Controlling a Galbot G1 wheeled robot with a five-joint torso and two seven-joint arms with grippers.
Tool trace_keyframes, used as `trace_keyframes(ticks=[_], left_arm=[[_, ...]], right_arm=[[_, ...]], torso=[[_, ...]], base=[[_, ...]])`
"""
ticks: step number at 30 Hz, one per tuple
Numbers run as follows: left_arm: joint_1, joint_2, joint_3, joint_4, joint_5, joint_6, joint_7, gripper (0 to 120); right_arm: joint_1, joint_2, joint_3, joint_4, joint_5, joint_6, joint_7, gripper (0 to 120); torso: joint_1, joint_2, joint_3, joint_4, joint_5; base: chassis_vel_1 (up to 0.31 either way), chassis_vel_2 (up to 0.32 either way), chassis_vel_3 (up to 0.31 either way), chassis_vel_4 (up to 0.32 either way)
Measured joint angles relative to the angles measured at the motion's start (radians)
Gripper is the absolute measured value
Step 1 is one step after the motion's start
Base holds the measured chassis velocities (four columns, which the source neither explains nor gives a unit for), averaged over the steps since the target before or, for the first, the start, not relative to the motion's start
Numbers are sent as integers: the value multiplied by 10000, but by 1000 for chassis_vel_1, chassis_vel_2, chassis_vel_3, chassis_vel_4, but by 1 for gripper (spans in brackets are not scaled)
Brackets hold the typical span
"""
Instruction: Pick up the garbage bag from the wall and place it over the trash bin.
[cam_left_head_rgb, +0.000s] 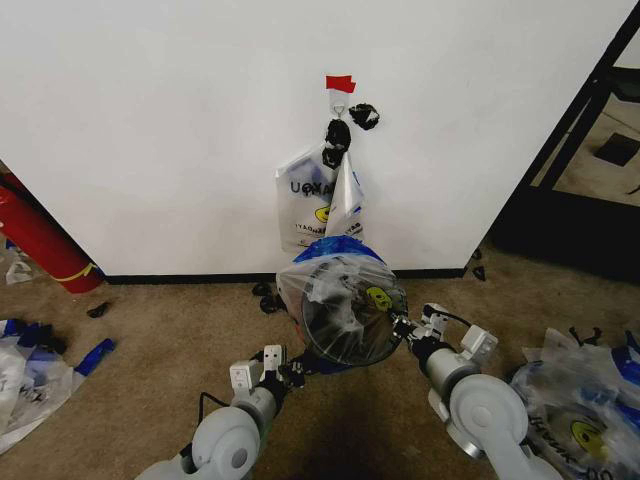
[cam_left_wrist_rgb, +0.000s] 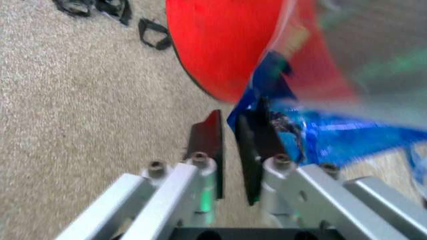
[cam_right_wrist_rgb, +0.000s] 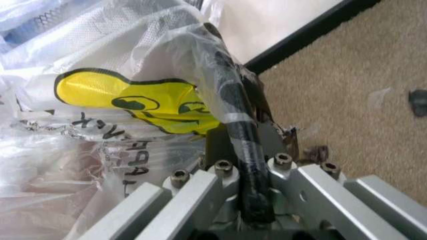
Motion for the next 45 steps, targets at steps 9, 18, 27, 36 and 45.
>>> trace_keyframes(ticks=[9, 18, 27, 36, 45], left_arm=[[599, 815, -453, -879, 307, 257, -562, 51], [1084, 1284, -2112, -2219, 32, -424, -489, 83], [203, 2812, -3465, -3136, -1922, -1905, 1848, 100], [-1509, 4605, -2190, -2133, -1184, -3283, 5960, 100], [-4424, 4472, -221, -305, -2126, -2574, 5874, 100]], right_arm=[[96, 17, 170, -128, -56, 96, -55, 0], [-76, -34, 31, -164, -552, 299, -425, 0], [-364, -326, 7, -371, -1361, 811, -1272, 0], [-541, -605, 102, -924, -2052, 1857, -3000, 0], [-375, -900, -222, -947, -2370, 2138, -3490, 0]], torso=[[0, 0, 0, -1, -3], [0, 0, 0, 0, -2], [0, 0, 0, -3, -3], [0, 0, 0, -3, -4], [0, -2, 1, 5, 3]], base=[[0, 0, 0, 0], [0, 0, 0, 0], [0, 0, 0, 0], [0, 0, 0, 0], [0, 0, 0, 0]])
